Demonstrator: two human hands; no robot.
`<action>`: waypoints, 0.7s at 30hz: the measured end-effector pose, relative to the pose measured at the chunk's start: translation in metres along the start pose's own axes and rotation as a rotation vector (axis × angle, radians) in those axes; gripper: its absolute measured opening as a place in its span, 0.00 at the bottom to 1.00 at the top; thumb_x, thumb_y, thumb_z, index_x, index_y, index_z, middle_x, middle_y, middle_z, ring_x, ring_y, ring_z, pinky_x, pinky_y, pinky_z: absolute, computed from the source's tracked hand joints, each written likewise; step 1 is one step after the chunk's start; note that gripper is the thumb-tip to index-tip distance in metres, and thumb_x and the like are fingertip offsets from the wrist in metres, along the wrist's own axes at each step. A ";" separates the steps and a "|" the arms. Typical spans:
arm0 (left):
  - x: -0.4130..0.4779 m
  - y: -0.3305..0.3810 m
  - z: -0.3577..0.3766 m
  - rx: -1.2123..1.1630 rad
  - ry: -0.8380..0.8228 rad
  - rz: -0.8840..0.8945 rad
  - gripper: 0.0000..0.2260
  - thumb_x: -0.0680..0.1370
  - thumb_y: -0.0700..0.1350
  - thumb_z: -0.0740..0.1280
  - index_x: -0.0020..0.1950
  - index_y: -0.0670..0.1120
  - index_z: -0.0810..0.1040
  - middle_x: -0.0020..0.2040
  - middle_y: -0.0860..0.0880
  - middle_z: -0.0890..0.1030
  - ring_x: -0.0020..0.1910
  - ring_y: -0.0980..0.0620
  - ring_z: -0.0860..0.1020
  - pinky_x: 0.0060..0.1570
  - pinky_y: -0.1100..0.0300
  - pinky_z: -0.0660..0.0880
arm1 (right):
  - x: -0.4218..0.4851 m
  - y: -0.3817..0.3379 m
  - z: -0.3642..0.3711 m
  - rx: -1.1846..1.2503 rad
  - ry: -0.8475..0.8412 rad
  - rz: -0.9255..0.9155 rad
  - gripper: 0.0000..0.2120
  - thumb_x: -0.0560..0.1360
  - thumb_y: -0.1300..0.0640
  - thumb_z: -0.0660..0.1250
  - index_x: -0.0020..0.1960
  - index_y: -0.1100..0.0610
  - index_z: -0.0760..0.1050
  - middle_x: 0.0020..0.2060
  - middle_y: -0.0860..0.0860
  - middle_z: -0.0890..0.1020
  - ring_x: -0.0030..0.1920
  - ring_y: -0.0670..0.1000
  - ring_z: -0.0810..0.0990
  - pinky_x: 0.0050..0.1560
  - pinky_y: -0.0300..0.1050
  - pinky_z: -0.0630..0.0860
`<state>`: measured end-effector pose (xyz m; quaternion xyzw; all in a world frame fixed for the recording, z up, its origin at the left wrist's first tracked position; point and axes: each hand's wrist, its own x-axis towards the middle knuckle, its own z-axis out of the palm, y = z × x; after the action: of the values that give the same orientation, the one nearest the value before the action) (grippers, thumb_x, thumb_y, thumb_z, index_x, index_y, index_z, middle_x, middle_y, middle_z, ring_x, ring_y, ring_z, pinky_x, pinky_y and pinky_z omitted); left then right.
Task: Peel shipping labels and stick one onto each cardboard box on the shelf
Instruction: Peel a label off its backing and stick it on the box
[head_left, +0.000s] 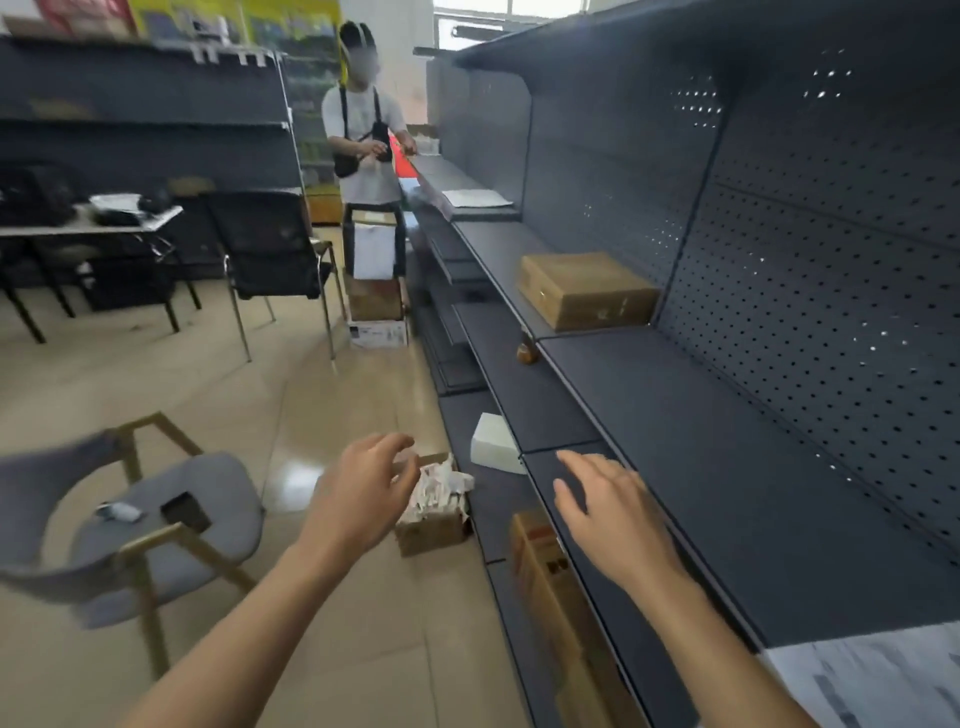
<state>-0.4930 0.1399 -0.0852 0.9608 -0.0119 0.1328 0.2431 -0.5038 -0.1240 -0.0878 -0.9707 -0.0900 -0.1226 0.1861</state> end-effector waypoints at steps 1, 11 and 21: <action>0.012 -0.002 -0.001 0.012 0.026 -0.014 0.15 0.81 0.52 0.60 0.64 0.49 0.79 0.60 0.51 0.81 0.59 0.49 0.77 0.53 0.53 0.76 | 0.018 0.000 0.005 0.001 0.001 -0.016 0.18 0.81 0.51 0.61 0.69 0.53 0.73 0.61 0.49 0.80 0.60 0.51 0.77 0.61 0.47 0.70; 0.114 -0.069 0.010 -0.004 0.106 -0.158 0.18 0.82 0.53 0.59 0.69 0.48 0.75 0.66 0.51 0.77 0.66 0.50 0.73 0.60 0.54 0.72 | 0.171 -0.034 0.058 0.006 -0.026 -0.132 0.19 0.82 0.50 0.60 0.71 0.53 0.71 0.64 0.48 0.77 0.62 0.49 0.75 0.64 0.46 0.68; 0.268 -0.134 0.028 -0.080 0.035 -0.036 0.17 0.82 0.50 0.61 0.67 0.45 0.77 0.64 0.48 0.79 0.64 0.48 0.75 0.62 0.54 0.70 | 0.305 -0.059 0.096 -0.068 -0.025 -0.034 0.19 0.82 0.50 0.59 0.70 0.53 0.72 0.65 0.50 0.77 0.63 0.52 0.75 0.65 0.49 0.67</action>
<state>-0.2154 0.2558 -0.1011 0.9480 0.0045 0.1445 0.2837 -0.2065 0.0062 -0.0718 -0.9762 -0.1047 -0.1168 0.1498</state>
